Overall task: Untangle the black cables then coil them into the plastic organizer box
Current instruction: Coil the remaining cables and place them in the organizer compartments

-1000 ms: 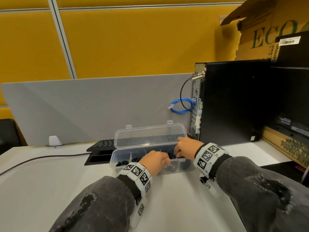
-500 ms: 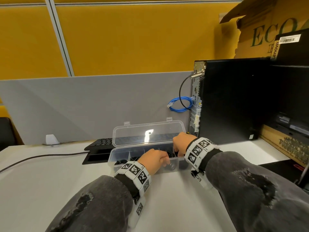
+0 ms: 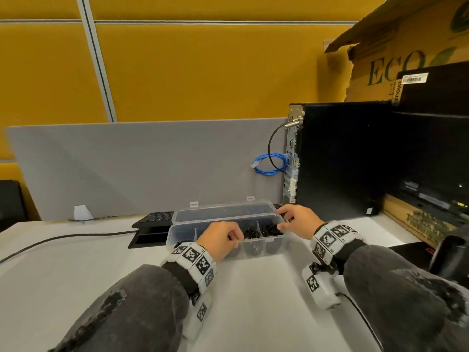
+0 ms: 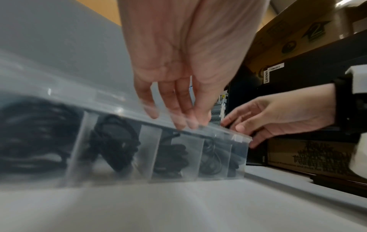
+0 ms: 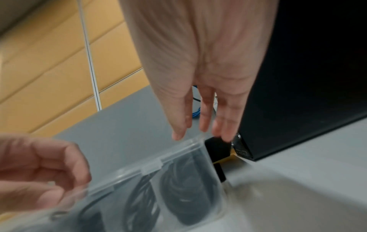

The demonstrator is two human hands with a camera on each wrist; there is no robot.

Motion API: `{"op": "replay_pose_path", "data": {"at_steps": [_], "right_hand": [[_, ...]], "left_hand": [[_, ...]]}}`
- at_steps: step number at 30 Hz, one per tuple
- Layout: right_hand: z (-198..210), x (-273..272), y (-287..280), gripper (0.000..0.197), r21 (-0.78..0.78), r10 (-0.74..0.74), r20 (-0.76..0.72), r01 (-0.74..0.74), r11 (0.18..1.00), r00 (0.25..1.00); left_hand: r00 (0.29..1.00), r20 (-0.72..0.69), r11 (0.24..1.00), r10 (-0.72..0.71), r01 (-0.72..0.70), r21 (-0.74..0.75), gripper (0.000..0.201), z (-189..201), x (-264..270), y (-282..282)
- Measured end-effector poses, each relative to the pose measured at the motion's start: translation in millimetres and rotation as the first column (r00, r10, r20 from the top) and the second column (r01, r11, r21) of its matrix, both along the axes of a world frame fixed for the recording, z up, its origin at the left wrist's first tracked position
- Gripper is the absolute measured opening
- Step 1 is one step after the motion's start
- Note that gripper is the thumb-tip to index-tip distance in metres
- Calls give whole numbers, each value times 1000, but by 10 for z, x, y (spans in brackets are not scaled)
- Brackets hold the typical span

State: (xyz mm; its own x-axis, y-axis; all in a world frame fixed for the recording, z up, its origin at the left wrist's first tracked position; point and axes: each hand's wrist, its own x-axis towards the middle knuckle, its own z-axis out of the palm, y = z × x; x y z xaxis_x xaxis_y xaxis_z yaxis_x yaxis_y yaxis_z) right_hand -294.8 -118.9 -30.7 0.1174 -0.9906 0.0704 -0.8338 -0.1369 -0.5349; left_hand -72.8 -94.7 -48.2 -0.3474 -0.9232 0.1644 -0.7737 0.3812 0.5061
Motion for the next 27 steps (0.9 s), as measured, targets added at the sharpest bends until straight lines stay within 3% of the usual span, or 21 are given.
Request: {"op": "replay_pose_path", "data": {"at_steps": [3,5,7,13,19,27], "right_hand": [[-80,-19,96,46,107,-1,19,-1,994,1000],[-122,-20,154,47,102,-4,-18,6,995,1000],[-175,-10,199,45,75,-12,-43,15,997,999],[-237,57,226,39,54,-60,-13,61,997,998],[-205,208,331,44,88,-28,-45,32,996,999],[-140,360,609,61,78,-84,-18,85,993,996]], "left_hand": [[974,134,983,181,-174,-60,18,98,240,108],[925,183,943,334,-327,-65,36,170,419,178],[904,160,913,397,-406,30,52,234,554,247],[898,-147,903,415,-387,188,67,183,702,307],[891,-269,923,367,-313,223,74,56,900,392],[919,-104,925,380,-374,72,56,53,1069,614]]}}
